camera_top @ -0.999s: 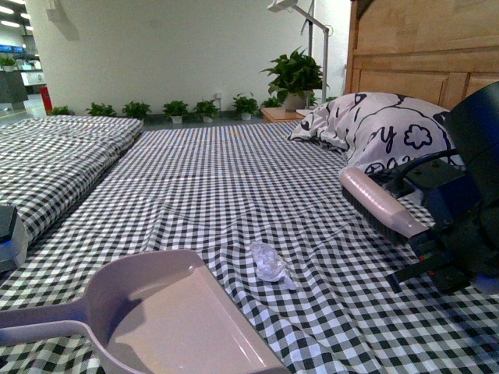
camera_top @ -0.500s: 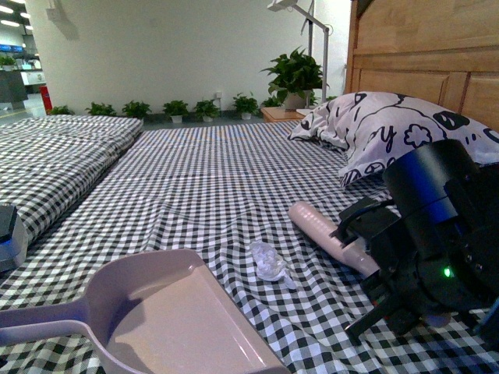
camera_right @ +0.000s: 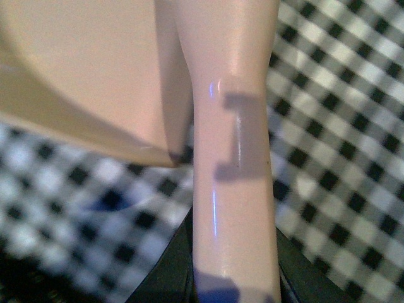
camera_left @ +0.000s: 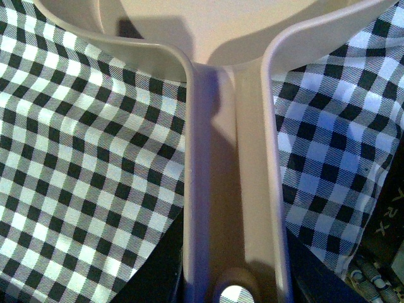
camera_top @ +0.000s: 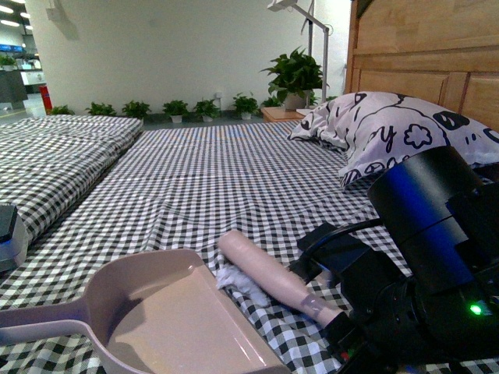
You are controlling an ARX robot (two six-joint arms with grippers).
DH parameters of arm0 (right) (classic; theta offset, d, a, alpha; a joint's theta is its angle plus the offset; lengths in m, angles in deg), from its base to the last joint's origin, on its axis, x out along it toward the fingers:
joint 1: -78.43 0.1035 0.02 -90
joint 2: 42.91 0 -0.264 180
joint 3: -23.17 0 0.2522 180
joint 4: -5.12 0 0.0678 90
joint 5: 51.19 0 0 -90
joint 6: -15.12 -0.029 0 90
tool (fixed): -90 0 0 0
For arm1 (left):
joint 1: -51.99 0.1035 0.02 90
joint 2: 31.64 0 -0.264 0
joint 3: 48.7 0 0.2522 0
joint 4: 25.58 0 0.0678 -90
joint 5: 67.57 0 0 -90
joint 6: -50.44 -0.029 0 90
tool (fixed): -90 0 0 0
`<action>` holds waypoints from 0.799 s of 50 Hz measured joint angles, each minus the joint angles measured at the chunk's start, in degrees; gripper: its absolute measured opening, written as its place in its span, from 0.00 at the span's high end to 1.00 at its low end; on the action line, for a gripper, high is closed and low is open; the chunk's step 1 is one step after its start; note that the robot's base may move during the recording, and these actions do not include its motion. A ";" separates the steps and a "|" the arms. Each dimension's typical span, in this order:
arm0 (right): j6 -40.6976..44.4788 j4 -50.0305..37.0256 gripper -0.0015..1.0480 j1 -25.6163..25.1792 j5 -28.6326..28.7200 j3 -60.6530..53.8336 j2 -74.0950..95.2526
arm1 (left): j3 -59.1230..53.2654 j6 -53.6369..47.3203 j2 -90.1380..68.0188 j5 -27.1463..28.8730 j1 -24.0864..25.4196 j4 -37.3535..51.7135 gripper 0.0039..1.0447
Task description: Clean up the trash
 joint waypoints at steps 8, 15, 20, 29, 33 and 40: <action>-1.66 3.89 0.83 0.94 9.22 -2.32 -7.41 | 0.00 0.00 0.00 0.00 0.00 0.00 0.76; -3.30 4.66 0.83 -0.94 11.93 -2.34 -12.79 | 0.00 0.00 0.00 0.00 0.00 0.00 0.76; -4.35 4.50 0.83 -4.55 11.45 -1.66 -14.78 | 0.00 0.00 0.02 0.00 0.00 0.00 0.76; -4.94 2.05 0.83 -10.36 8.90 -1.68 -14.95 | 0.00 0.00 0.02 0.00 0.00 0.00 0.76; -5.97 -0.20 0.83 -13.18 7.91 -1.73 -15.02 | 0.00 0.00 0.00 0.00 0.00 0.00 0.76; -7.54 -2.16 0.83 -17.38 8.26 -2.40 -16.59 | -3.08 4.17 1.22 -0.48 0.02 8.74 0.76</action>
